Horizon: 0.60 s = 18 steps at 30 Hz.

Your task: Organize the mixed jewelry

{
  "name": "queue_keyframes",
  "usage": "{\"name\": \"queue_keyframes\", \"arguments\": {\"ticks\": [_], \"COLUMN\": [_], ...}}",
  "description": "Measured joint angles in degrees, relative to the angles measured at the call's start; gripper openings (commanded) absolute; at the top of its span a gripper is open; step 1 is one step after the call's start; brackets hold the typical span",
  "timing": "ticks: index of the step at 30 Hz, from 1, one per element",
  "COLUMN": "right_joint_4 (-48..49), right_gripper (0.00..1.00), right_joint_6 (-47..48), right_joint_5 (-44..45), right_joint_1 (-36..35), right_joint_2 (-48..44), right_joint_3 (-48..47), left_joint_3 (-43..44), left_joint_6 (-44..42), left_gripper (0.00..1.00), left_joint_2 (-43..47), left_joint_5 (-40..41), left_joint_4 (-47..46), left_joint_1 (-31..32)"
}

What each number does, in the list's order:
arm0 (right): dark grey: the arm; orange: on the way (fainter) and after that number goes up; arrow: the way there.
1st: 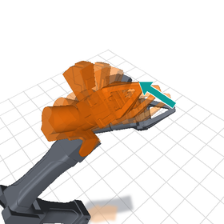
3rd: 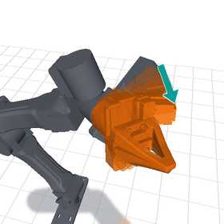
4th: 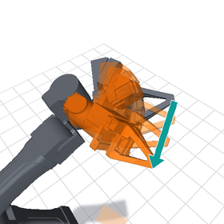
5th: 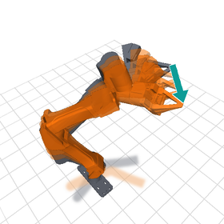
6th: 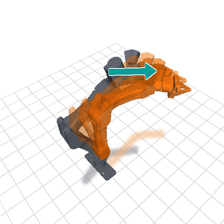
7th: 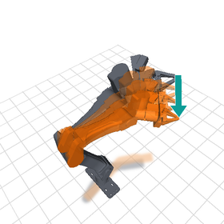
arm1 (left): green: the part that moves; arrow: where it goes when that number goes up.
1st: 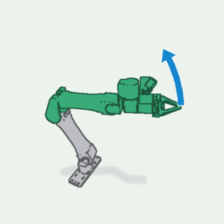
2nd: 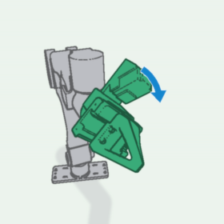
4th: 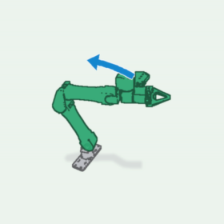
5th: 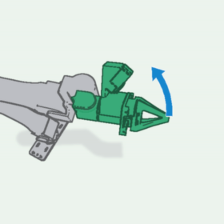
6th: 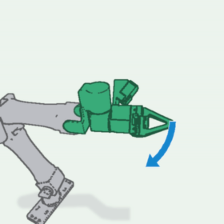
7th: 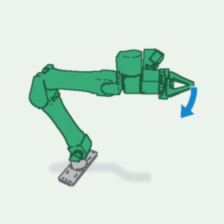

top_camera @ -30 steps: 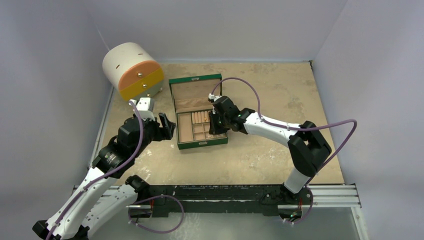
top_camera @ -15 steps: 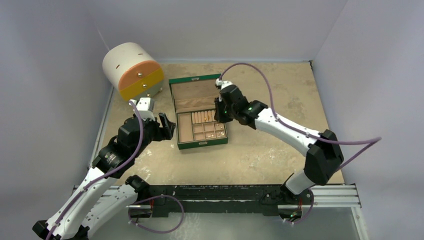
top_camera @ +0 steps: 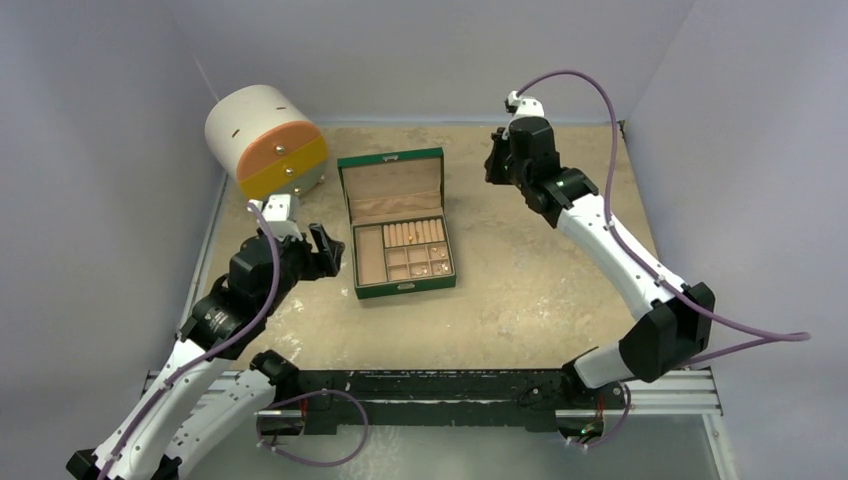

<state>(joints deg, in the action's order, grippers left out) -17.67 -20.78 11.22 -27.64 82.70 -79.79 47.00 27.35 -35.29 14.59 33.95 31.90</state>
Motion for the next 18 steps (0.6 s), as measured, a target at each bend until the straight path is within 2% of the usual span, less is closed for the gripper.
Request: {"name": "queue_keyframes", "arguments": {"ticks": [5, 7, 10, 18], "right_joint_4": [1.66, 2.58, 3.67, 8.41], "right_gripper": [0.0, 0.0, 0.0, 0.0], "right_joint_6": [-0.02, -0.39, -1.77, -8.72], "right_joint_5": [-0.5, -1.77, -4.31, -13.42], "right_joint_1": [2.71, 3.89, 5.77, 9.86], "right_joint_2": [4.11, 6.47, 10.45, 21.29], "right_joint_3": [-2.23, -3.32, -5.27, -9.73], "left_joint_3": [0.0, 0.0, 0.0, 0.0], "left_joint_6": [0.02, 0.04, 0.07, 0.07], "left_gripper": [0.72, 0.8, 0.84, 0.84], "left_joint_2": [0.66, 0.83, 0.92, 0.92], "left_joint_5": [1.2, 1.62, 2.16, 2.89], "left_joint_4": [0.0, 0.0, 0.02, 0.04], "left_joint_1": [-1.33, -2.19, -3.61, -6.21]}}
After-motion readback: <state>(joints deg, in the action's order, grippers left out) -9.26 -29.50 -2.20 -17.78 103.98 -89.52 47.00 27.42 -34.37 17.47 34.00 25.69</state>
